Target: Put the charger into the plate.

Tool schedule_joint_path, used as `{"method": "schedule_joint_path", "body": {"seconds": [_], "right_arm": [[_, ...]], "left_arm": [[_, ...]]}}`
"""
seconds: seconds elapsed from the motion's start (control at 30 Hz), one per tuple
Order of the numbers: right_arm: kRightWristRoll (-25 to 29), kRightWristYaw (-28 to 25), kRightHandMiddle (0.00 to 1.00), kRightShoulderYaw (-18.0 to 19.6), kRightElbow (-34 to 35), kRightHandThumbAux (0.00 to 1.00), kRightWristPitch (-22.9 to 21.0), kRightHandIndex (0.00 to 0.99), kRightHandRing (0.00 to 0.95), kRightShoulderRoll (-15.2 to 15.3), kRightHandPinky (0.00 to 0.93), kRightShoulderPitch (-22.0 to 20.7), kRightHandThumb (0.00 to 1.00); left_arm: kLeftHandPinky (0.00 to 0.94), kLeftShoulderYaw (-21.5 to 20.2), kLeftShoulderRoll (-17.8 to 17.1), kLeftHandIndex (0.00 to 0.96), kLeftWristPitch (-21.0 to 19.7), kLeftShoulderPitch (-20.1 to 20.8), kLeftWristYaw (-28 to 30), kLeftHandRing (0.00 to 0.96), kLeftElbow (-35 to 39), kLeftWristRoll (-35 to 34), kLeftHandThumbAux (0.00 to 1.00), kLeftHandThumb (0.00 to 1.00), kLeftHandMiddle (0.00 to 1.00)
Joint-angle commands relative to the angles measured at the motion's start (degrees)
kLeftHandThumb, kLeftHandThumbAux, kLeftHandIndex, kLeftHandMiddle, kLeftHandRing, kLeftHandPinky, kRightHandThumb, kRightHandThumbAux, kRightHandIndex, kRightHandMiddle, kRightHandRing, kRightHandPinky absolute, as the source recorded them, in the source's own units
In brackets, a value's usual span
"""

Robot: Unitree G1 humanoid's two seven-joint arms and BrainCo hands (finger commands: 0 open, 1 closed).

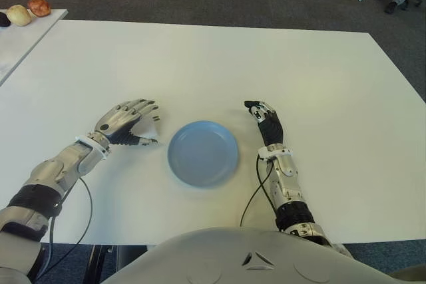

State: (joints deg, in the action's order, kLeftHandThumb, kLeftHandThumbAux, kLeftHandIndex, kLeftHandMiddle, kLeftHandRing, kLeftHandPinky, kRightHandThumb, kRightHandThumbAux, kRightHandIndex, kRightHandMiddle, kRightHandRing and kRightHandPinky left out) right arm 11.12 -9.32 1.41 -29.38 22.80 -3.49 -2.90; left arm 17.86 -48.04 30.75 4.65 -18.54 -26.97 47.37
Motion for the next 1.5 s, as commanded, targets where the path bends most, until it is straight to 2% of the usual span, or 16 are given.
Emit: {"method": "schedule_joint_path", "body": {"seconds": [0.03,0.47,0.9,1.27,1.5], "right_arm": [[0.0,0.2,0.338,0.7,-3.7,0.594,-3.3,0.372,0.232,-0.9,0.102,3.6,0.000],[0.1,0.2,0.342,0.9,-3.9,0.606,-3.4,0.371,0.238,-0.7,0.110,3.4,0.000],[0.1,-0.3,0.344,1.1,-4.0,0.607,-3.3,0.377,0.237,-0.4,0.091,3.4,0.000],[0.1,-0.7,0.336,1.1,-3.8,0.596,-3.3,0.369,0.231,-0.4,0.097,3.6,0.000],[0.0,-0.8,0.337,1.0,-3.6,0.596,-3.0,0.371,0.232,-0.5,0.099,3.9,0.000]], "left_arm": [[0.132,-1.0,-1.2,0.017,0.3,-1.2,-0.2,0.039,1.2,-0.1,0.331,0.278,0.011],[0.136,-3.3,-3.2,0.025,0.7,-3.4,1.9,0.048,3.6,-1.7,0.346,0.269,0.023],[0.150,-4.2,-2.7,0.024,-0.4,-5.0,5.4,0.053,4.6,-3.1,0.377,0.258,0.027],[0.171,-2.9,-1.1,0.028,-1.9,-3.6,5.9,0.063,1.3,-2.8,0.350,0.250,0.029],[0.147,-1.9,0.3,0.022,-2.9,-2.0,7.1,0.056,-1.6,-2.9,0.339,0.234,0.026]]}}
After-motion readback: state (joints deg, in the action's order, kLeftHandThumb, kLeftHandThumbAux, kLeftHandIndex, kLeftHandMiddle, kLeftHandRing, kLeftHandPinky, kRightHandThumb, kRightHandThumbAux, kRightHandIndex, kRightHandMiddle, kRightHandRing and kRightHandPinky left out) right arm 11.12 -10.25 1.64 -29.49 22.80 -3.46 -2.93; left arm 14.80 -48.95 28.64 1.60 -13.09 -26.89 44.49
